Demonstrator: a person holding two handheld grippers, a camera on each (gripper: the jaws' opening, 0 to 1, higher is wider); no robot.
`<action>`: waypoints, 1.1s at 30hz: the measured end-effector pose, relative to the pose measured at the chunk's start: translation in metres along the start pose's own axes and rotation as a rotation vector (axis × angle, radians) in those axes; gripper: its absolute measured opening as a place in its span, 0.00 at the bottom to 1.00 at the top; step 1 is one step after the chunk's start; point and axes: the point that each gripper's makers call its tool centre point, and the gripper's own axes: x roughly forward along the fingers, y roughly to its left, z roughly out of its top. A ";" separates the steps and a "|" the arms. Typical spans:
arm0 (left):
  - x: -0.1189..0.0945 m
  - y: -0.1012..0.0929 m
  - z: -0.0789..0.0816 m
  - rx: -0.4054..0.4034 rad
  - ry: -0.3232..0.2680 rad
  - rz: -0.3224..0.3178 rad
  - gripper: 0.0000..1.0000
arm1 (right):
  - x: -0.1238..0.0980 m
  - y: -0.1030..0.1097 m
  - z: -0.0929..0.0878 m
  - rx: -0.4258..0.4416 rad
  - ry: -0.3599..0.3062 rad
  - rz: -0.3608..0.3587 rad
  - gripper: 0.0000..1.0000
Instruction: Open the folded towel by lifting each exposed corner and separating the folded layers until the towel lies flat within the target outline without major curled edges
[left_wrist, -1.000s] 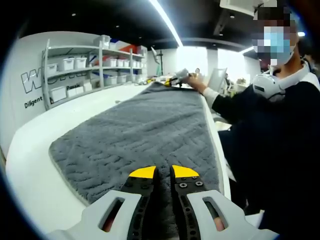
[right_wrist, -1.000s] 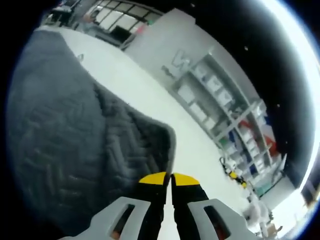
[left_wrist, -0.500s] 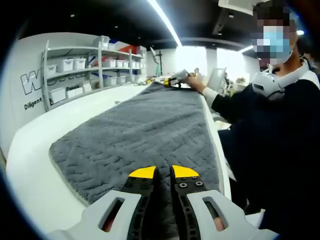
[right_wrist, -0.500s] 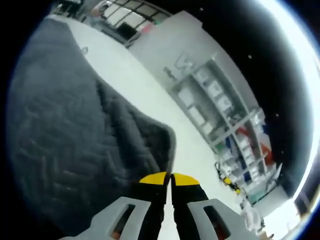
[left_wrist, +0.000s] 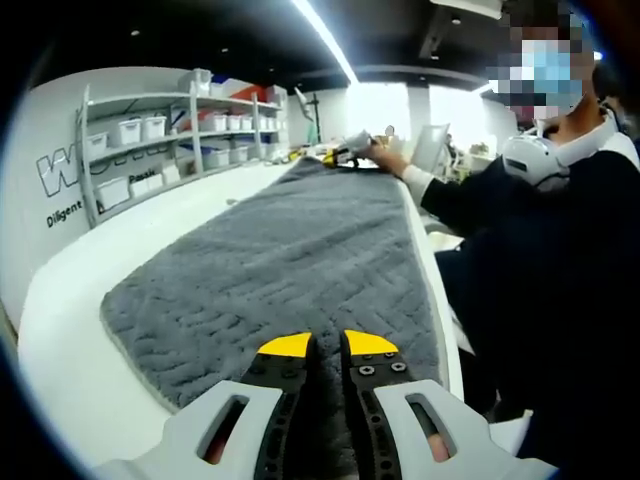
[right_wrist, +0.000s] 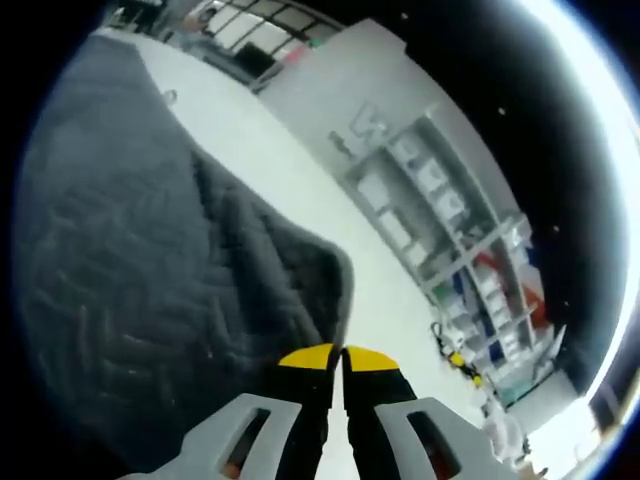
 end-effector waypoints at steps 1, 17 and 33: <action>0.000 0.000 0.000 0.004 0.005 -0.001 0.11 | 0.000 0.000 0.000 0.001 -0.001 0.000 0.00; 0.000 0.000 0.000 0.011 0.002 0.003 0.11 | 0.003 0.009 -0.008 0.003 0.032 0.031 0.00; 0.001 -0.002 0.001 0.014 -0.001 0.003 0.11 | 0.007 0.015 -0.020 -0.001 0.074 0.056 0.01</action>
